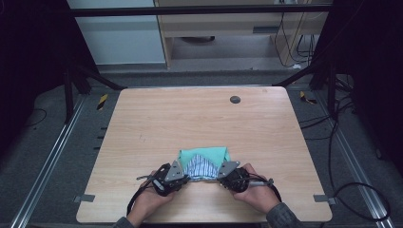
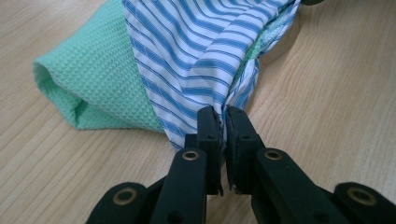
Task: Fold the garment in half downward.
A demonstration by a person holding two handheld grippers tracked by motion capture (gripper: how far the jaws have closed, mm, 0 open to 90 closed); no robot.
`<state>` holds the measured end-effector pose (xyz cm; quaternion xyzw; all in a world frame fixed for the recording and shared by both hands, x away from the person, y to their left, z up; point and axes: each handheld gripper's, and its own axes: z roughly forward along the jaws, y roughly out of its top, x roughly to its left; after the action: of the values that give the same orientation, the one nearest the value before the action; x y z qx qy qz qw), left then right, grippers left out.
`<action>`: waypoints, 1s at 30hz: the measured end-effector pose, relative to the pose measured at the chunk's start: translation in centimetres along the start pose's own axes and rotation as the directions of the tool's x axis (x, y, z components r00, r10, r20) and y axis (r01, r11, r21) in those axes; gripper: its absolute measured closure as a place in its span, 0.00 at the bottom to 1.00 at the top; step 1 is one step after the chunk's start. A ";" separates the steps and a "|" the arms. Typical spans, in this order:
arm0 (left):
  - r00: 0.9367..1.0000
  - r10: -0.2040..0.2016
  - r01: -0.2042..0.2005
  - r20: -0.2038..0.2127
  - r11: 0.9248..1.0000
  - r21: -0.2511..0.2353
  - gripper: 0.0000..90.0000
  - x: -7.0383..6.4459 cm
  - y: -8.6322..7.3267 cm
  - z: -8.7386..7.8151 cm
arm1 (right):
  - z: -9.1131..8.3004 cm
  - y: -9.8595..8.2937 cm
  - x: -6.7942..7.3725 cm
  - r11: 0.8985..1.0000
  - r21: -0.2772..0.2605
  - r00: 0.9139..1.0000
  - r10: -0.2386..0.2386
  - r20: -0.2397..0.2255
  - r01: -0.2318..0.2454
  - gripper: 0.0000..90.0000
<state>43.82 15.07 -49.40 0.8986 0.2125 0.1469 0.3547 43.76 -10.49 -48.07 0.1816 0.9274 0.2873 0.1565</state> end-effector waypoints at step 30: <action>0.966 -0.217 0.207 -0.143 0.975 -0.079 0.26 3.7 -2.8 -4.0 | -2.5 -4.5 -2.9 0.954 -0.102 0.950 0.294 0.107 -0.283 0.21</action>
<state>44.61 20.97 -48.14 0.8454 0.3290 0.1822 0.3794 44.22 -16.37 -48.27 0.3255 0.8666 0.3347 0.1764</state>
